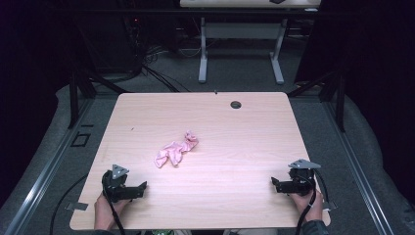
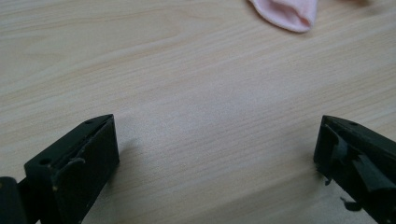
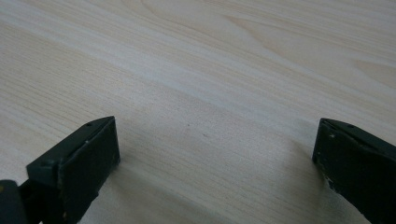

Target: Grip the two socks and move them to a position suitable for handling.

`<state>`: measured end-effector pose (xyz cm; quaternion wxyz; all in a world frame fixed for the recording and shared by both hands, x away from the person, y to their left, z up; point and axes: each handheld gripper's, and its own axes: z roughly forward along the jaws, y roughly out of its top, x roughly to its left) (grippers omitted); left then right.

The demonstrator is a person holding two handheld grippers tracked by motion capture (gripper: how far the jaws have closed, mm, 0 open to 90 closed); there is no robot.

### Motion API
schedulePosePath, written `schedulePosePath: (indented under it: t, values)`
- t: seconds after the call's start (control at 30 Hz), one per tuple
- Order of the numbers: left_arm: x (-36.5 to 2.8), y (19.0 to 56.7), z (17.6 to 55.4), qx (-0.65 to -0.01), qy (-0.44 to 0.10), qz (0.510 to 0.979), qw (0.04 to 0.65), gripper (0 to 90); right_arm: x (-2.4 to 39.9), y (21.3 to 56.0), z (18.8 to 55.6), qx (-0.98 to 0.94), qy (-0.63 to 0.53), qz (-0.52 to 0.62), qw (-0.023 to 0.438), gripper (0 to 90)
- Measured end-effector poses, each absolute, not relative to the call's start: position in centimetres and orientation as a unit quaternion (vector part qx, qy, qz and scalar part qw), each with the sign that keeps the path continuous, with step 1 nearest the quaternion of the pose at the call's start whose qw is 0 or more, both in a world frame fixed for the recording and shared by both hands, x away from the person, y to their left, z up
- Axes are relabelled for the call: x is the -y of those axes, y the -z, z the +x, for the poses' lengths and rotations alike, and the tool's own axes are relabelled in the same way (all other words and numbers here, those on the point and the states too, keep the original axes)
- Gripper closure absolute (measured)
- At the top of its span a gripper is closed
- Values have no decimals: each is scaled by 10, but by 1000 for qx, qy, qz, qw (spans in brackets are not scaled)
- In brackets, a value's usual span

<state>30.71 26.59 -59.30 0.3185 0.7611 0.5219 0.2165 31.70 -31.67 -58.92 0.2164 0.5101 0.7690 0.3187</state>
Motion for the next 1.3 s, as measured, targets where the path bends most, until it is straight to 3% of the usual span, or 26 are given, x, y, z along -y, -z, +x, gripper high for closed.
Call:
schedulePosePath:
  t: [0.8,1.3]
  values:
    - [-271,588,317,-529,-194,762,320,0,317,589,319,-763,-319,520,213,0]
    - [-263,551,335,-513,-190,759,353,0,317,589,319,-764,-318,519,212,1]
